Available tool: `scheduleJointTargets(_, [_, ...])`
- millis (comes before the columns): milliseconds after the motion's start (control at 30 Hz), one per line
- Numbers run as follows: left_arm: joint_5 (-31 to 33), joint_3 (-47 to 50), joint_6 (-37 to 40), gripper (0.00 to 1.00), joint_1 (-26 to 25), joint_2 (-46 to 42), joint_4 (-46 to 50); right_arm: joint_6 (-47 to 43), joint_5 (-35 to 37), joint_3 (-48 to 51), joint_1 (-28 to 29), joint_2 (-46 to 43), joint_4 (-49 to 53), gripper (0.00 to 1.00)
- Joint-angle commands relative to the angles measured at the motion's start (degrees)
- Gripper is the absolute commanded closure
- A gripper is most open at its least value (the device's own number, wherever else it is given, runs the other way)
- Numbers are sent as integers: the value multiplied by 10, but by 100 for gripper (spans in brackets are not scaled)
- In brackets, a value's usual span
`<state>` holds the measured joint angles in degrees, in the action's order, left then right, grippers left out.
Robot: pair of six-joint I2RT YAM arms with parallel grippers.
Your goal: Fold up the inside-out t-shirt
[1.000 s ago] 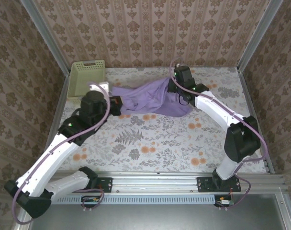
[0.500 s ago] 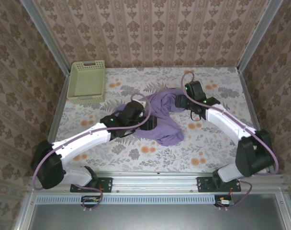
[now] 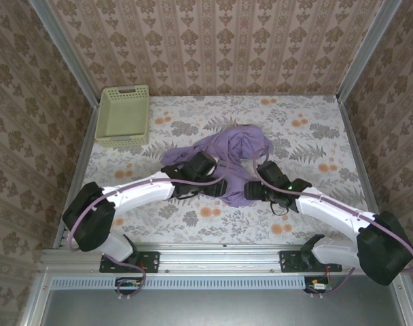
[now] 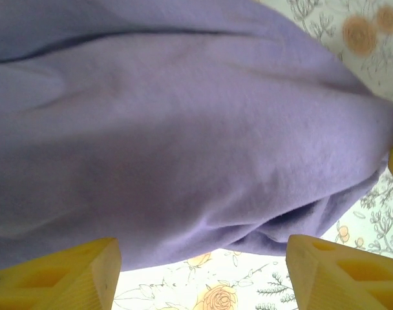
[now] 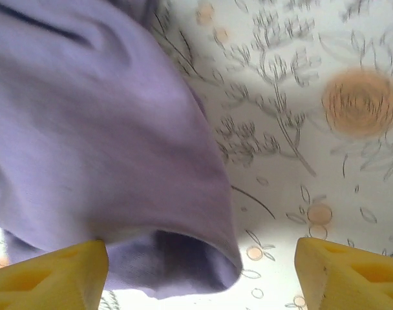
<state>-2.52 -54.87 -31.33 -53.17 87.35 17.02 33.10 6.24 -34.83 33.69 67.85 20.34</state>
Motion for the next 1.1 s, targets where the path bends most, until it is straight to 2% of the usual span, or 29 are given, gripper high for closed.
scheduleJointTargets(0, [-12, -14, 36, 30, -7, 9, -30, 38, -27, 27, 2, 9, -51, 23])
scheduleJointTargets(133, [-22, -17, 56, 25, -19, 41, -47, 33, 8, 8, 0, 65, -70, 28])
scheduleJointTargets(167, [-21, -20, 58, 24, -21, 53, -50, 30, 11, 1, -3, 75, -79, 32])
scheduleJointTargets(300, [2, -41, 62, 22, -22, 90, -46, 0, 15, -38, -2, 80, -86, 68])
scheduleJointTargets(367, [23, -52, 69, 20, -23, 97, -40, -26, 32, -61, 3, 66, -65, 89])
scheduleJointTargets(400, [33, -57, 71, 18, -22, 98, -38, -40, 39, -69, 9, 57, -55, 95])
scheduleJointTargets(433, [47, -62, 75, 14, -22, 97, -37, -57, 43, -76, 15, 46, -46, 98])
scheduleJointTargets(500, [65, -70, 85, 10, -21, 93, -37, -94, 36, -88, 29, 23, -25, 100])
scheduleJointTargets(633, [92, -82, 91, 14, -7, 83, -41, -155, 12, -109, 60, -32, 18, 100])
scheduleJointTargets(700, [105, -78, 89, 24, 9, 75, -53, -169, 11, -122, 70, -57, 45, 100])
scheduleJointTargets(767, [81, -77, 90, 33, 30, 72, -68, -172, 13, -127, 73, -78, 61, 100])
scheduleJointTargets(800, [70, -79, 90, 40, 38, 72, -69, -172, 15, -127, 73, -91, 65, 100])
scheduleJointTargets(867, [69, -84, 92, 59, 50, 71, -62, -171, 24, -122, 73, -113, 68, 100])
scheduleJointTargets(1000, [81, -65, 99, 92, 58, 20, -56, -162, 93, -122, 72, -135, 98, 100])
scheduleJointTargets(1067, [97, -52, 103, 100, 52, -21, -45, -156, 143, -127, 69, -128, 117, 100])
